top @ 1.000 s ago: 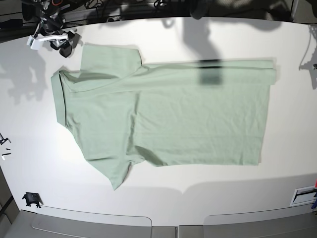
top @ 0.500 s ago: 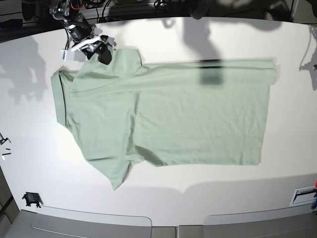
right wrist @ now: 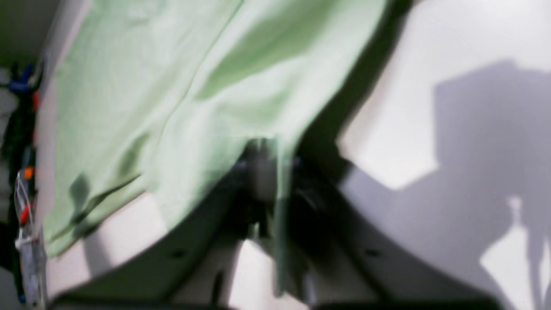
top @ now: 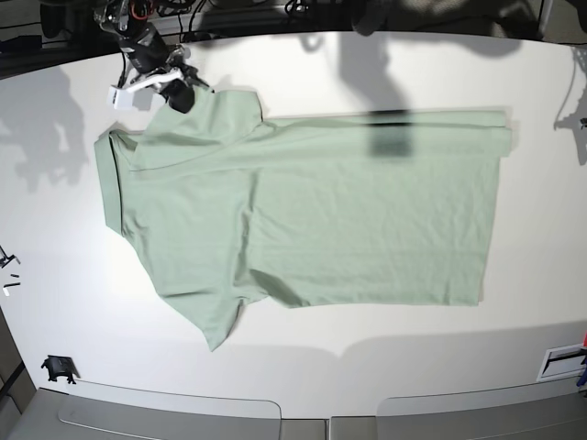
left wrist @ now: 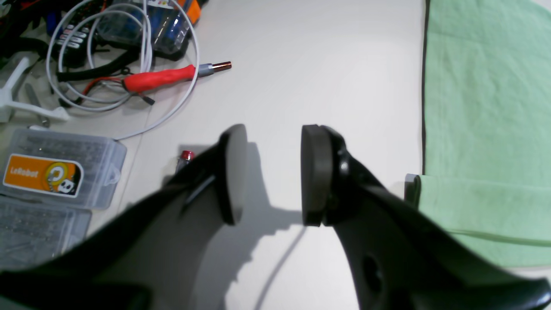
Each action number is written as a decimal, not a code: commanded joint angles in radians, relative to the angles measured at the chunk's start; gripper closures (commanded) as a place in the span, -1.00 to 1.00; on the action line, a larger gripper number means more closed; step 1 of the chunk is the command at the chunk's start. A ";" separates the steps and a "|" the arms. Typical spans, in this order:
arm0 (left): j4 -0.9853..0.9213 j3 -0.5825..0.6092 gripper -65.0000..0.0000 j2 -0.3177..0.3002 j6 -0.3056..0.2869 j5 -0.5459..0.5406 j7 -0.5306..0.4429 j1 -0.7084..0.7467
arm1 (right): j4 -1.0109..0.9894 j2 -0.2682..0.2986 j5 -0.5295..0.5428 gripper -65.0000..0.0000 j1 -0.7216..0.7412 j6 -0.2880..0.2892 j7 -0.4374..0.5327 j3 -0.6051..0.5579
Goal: Fold the T-shirt properly
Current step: 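Move the right gripper onto the shirt near the sleeve and grasp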
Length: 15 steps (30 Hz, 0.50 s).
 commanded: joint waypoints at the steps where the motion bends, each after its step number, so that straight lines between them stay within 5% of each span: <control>1: 0.014 -0.011 0.40 -0.022 0.001 -0.011 -0.023 -0.002 | 0.010 0.008 0.006 1.00 0.001 -0.003 -0.007 0.004; 6: 0.014 -0.011 0.40 -0.022 0.001 -0.011 -0.019 -0.002 | 0.025 0.008 0.135 1.00 0.019 -0.002 -0.015 0.004; 15: 0.014 -0.011 0.40 -0.020 0.001 -0.012 -0.020 -0.002 | 0.041 0.008 0.178 1.00 0.226 0.001 -0.026 0.003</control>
